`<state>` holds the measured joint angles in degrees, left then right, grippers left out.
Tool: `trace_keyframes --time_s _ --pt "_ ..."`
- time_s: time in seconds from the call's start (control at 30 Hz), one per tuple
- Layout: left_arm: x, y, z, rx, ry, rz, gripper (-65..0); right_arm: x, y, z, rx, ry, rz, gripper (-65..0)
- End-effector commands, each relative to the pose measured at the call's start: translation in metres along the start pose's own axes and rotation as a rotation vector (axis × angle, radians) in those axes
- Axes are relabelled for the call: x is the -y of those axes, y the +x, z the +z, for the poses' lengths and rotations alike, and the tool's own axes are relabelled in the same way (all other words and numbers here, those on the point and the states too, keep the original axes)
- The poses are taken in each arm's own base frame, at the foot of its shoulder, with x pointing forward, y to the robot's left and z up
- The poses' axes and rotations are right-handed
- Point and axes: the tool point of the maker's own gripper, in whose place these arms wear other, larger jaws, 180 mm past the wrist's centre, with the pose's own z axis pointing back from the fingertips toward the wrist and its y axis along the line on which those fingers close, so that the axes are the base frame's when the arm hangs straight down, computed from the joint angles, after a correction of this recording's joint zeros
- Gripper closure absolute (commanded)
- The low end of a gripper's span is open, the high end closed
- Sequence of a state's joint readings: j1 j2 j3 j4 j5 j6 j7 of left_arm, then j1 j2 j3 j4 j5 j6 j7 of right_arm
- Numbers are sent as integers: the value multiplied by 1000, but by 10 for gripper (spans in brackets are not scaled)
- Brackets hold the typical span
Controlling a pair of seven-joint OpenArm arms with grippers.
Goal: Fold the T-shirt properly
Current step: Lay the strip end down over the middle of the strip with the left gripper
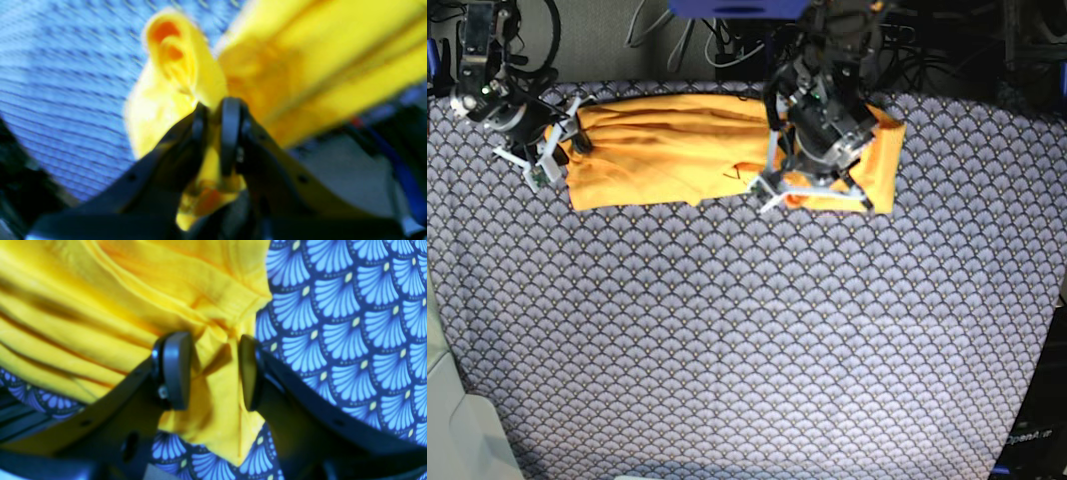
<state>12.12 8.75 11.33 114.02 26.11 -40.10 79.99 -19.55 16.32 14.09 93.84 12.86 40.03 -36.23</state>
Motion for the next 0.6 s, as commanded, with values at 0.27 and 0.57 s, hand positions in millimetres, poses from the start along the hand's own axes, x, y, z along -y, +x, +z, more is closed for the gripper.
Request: trace_keyframes --time_s 0.27,0.57 --pt "-17 -11 3 -32 55 40 0 4 7 3 21 -6 10 -255" --pt "5 15 6 54 -9 16 0 4 8 3 22 -6 11 -255"
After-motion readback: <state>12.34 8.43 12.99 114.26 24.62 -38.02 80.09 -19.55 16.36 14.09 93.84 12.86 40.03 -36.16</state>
